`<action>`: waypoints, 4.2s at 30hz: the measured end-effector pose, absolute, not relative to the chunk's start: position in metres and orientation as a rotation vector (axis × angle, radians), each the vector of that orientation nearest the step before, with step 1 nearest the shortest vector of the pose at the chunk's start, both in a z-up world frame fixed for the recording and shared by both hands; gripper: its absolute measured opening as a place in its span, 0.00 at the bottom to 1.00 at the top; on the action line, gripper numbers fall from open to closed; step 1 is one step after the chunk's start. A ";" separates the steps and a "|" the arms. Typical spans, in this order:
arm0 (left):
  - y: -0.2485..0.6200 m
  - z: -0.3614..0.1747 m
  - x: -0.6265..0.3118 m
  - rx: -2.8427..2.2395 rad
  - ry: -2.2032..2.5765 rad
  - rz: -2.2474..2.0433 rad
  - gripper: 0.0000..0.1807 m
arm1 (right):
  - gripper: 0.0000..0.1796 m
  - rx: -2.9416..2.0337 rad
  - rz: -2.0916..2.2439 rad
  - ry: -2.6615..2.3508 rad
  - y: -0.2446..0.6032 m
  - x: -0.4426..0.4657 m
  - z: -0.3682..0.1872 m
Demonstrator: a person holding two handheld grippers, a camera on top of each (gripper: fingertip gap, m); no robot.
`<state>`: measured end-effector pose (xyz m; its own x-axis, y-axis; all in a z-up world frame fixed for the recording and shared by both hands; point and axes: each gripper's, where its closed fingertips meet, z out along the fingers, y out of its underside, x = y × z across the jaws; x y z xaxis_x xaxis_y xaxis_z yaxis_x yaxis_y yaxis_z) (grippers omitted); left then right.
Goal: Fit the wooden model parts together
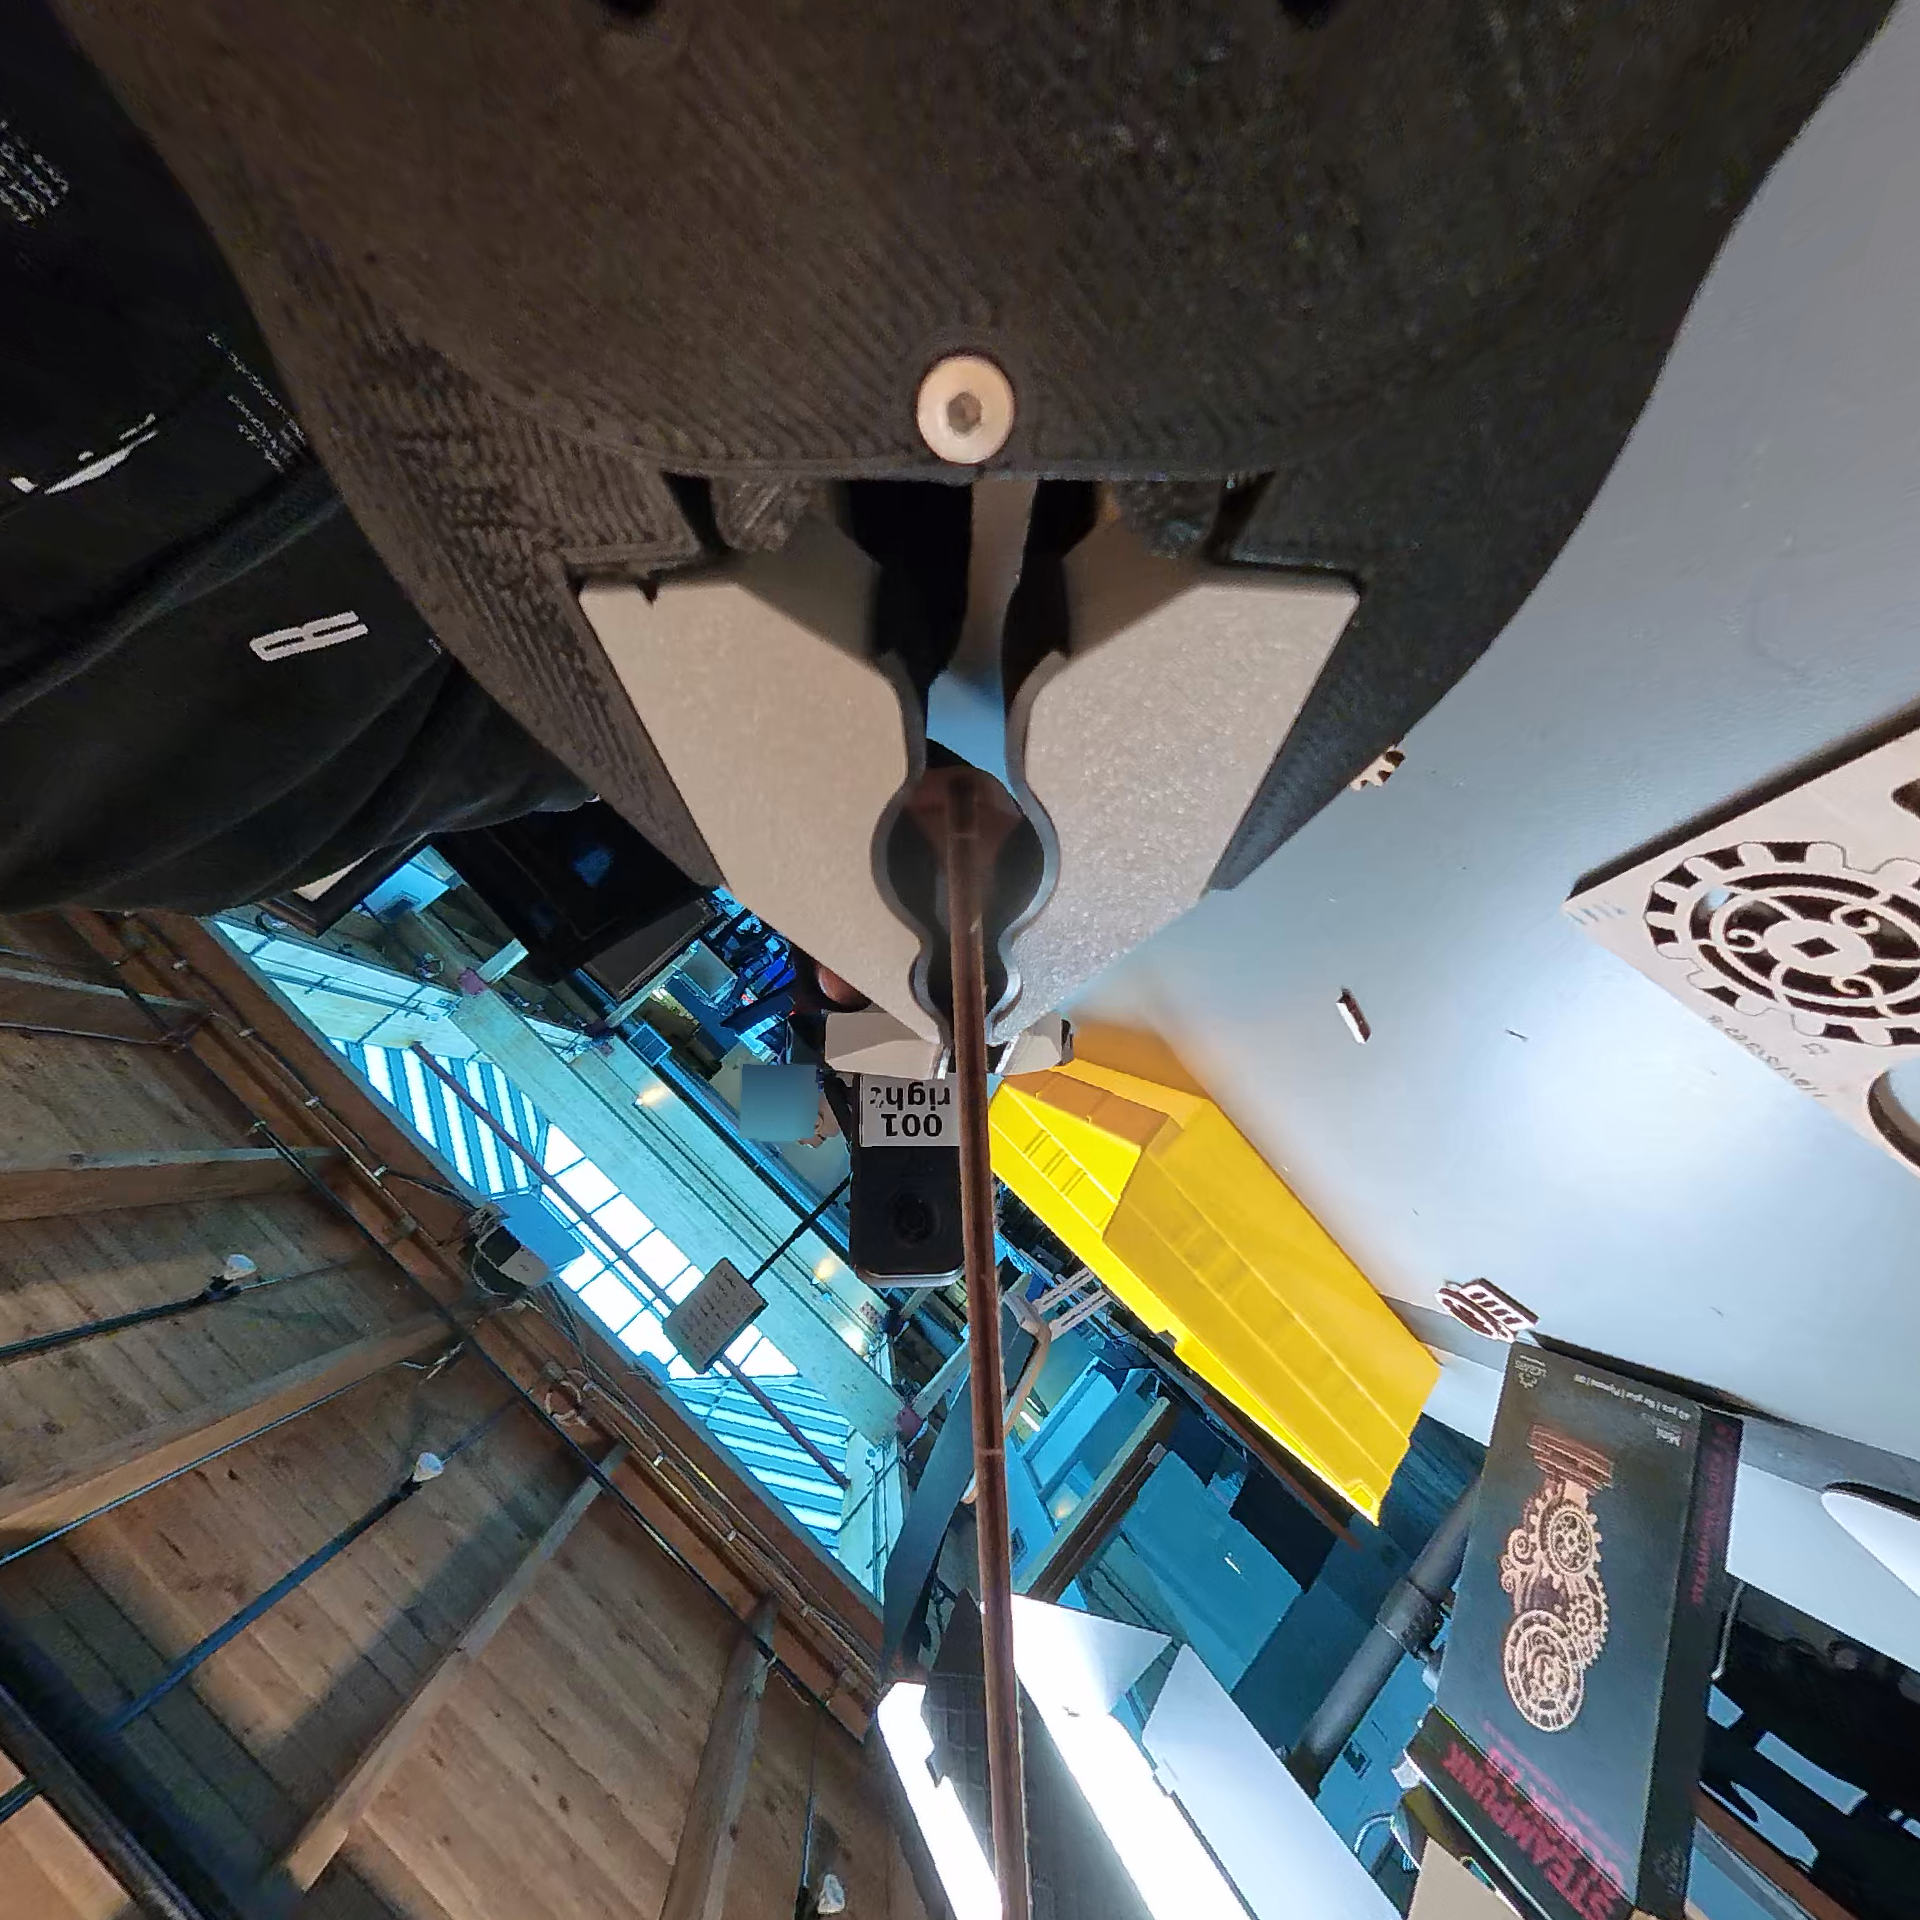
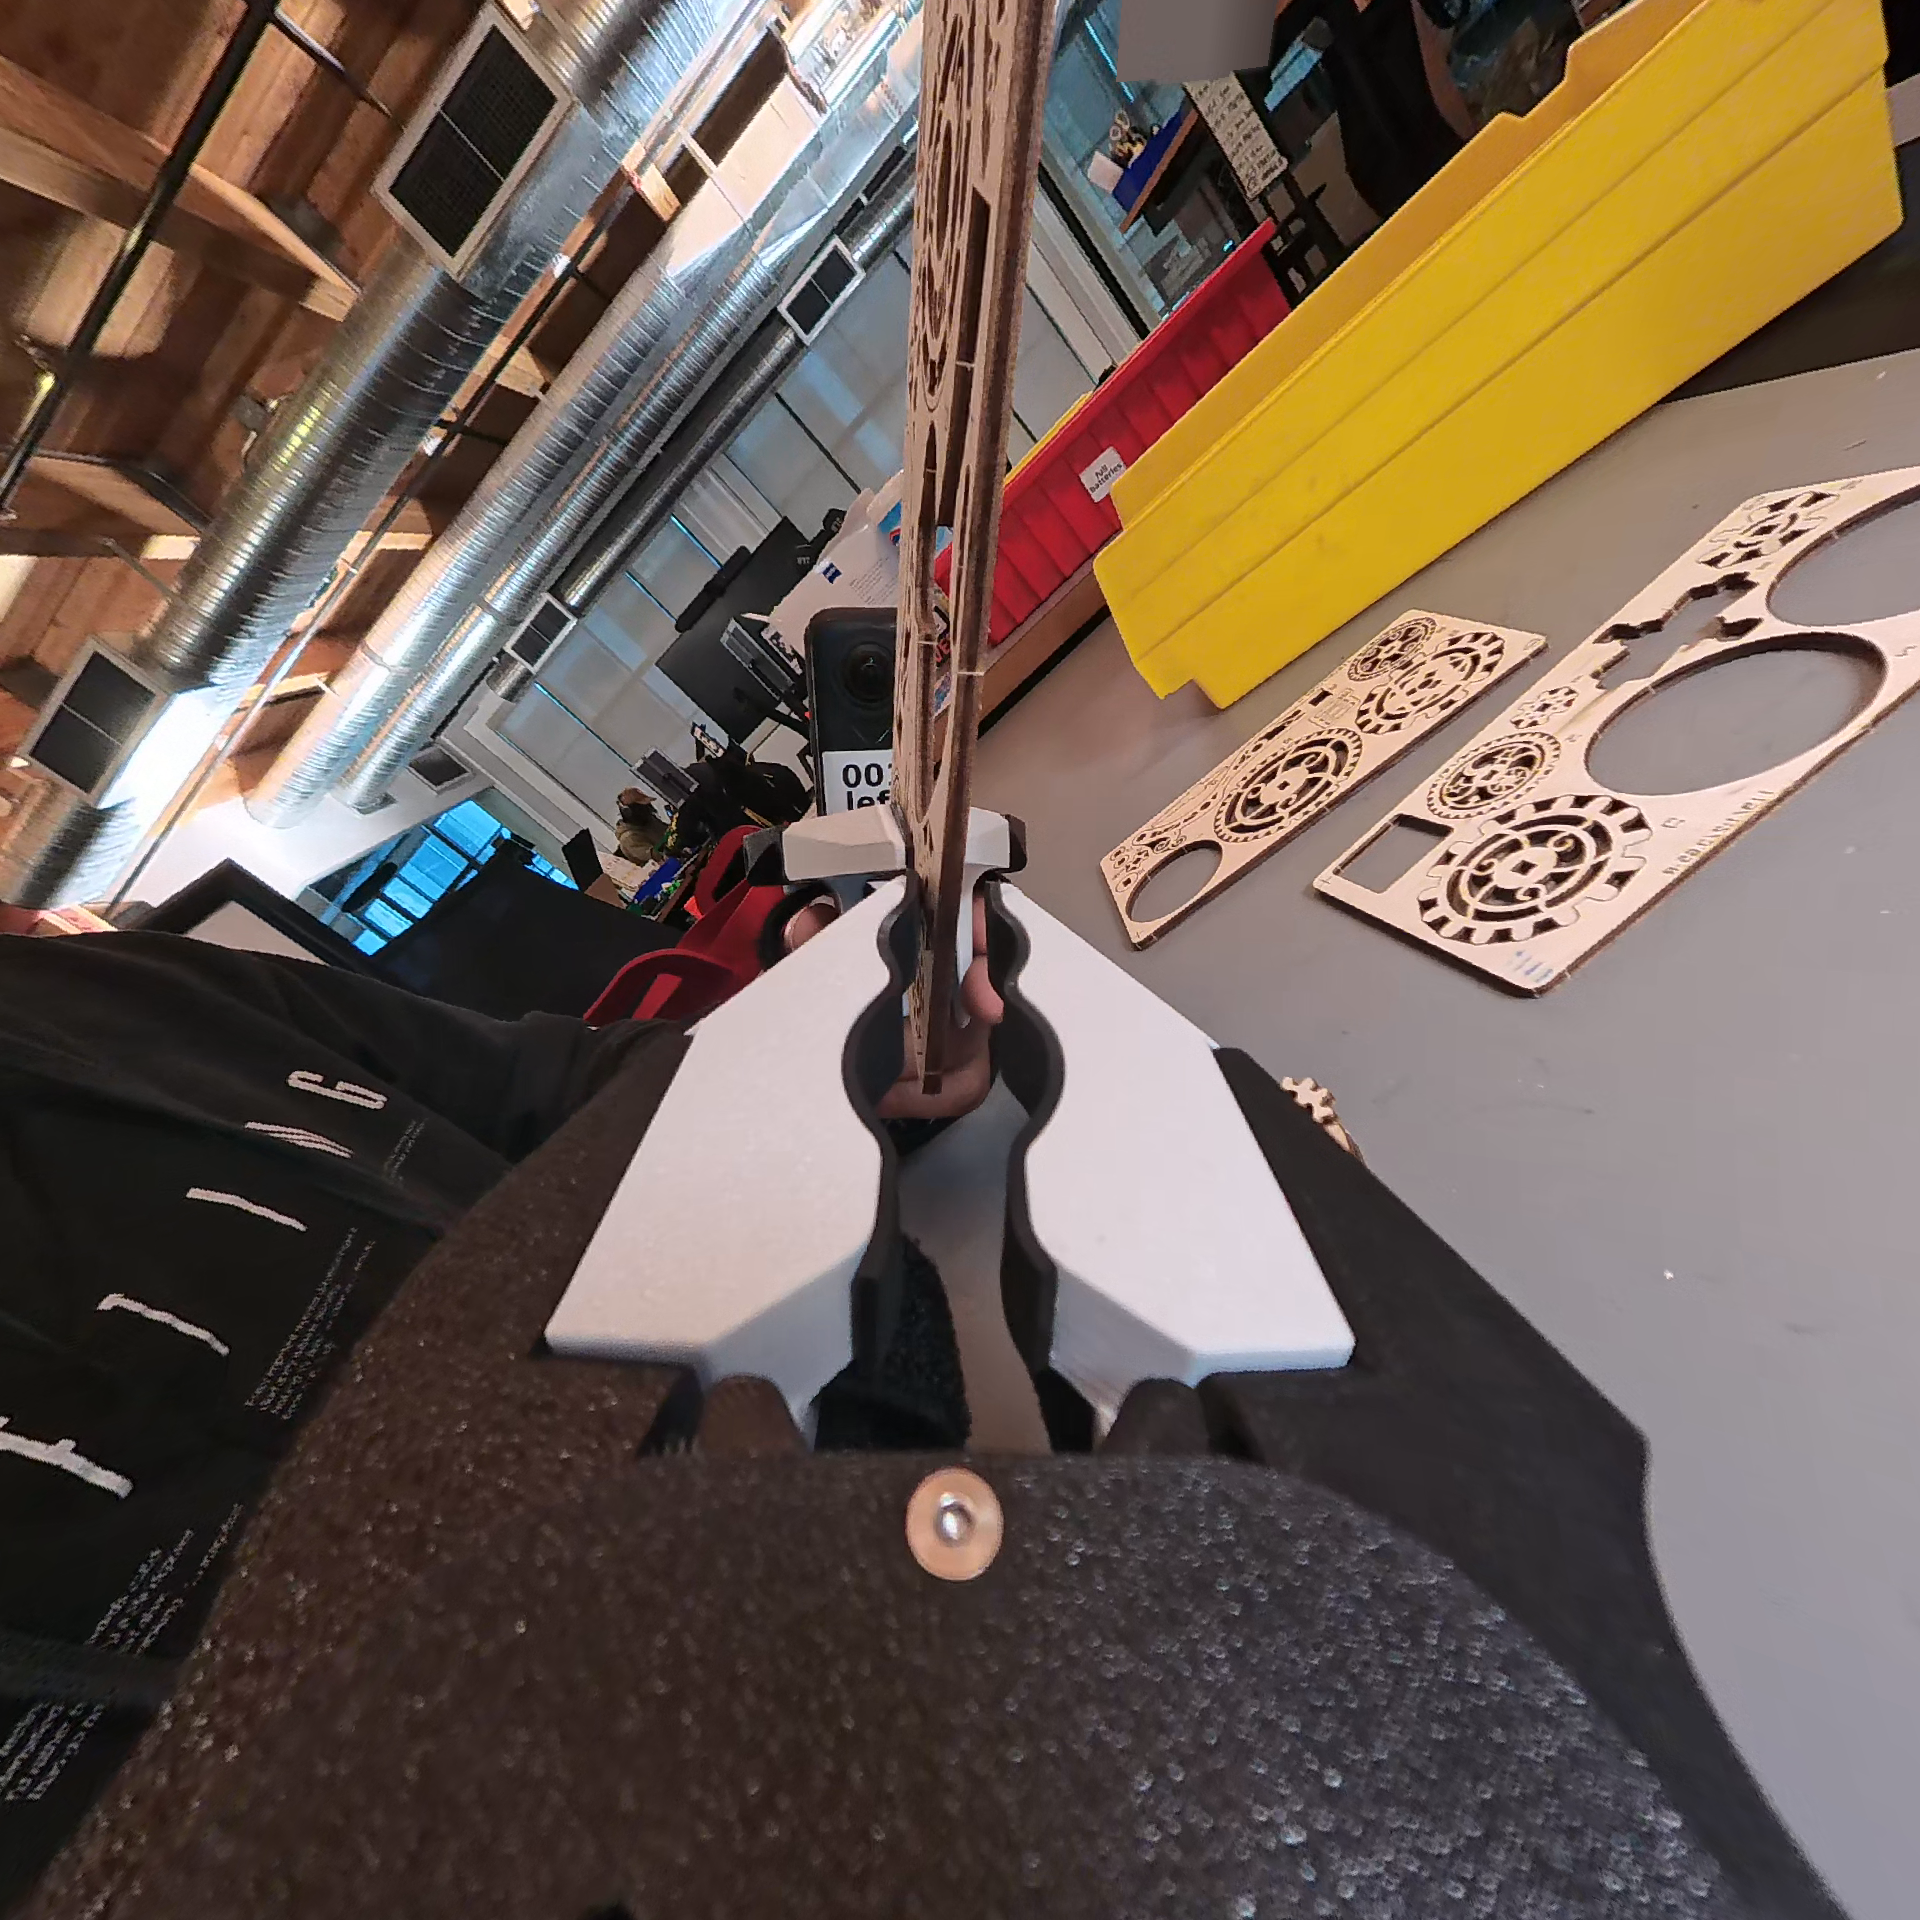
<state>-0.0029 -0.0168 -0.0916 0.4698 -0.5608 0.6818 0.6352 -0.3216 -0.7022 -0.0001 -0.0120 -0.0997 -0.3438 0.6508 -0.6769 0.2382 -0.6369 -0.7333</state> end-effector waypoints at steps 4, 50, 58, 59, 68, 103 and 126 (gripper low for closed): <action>-0.017 -0.092 -0.003 -1.471 -0.072 -1.206 0.01 | 0.05 -1.597 2.058 -1.159 -0.012 0.000 -0.100; -0.197 -0.078 -0.349 -1.228 -0.564 -0.615 0.01 | 0.31 -1.721 0.262 -2.423 -0.019 -0.433 -0.213; -0.195 -0.090 -0.354 -1.243 -0.605 -0.632 0.01 | 0.22 -1.695 0.307 -2.378 -0.020 -0.427 -0.202; -0.195 -0.093 -0.355 -1.247 -0.615 -0.634 0.01 | 0.22 -1.692 0.351 -2.363 -0.023 -0.427 -0.194; -0.191 -0.107 -0.360 -1.257 -0.696 -0.610 0.01 | 0.22 -1.438 0.905 -2.200 -0.098 -0.385 -0.072; -0.171 -0.100 -0.305 -1.123 -0.734 -0.565 0.01 | 0.22 -1.349 0.840 -1.998 -0.165 -0.339 -0.078; -0.175 -0.102 -0.363 -1.054 -0.836 -0.626 0.01 | 0.12 -1.555 1.005 -2.010 -0.111 -0.369 -0.070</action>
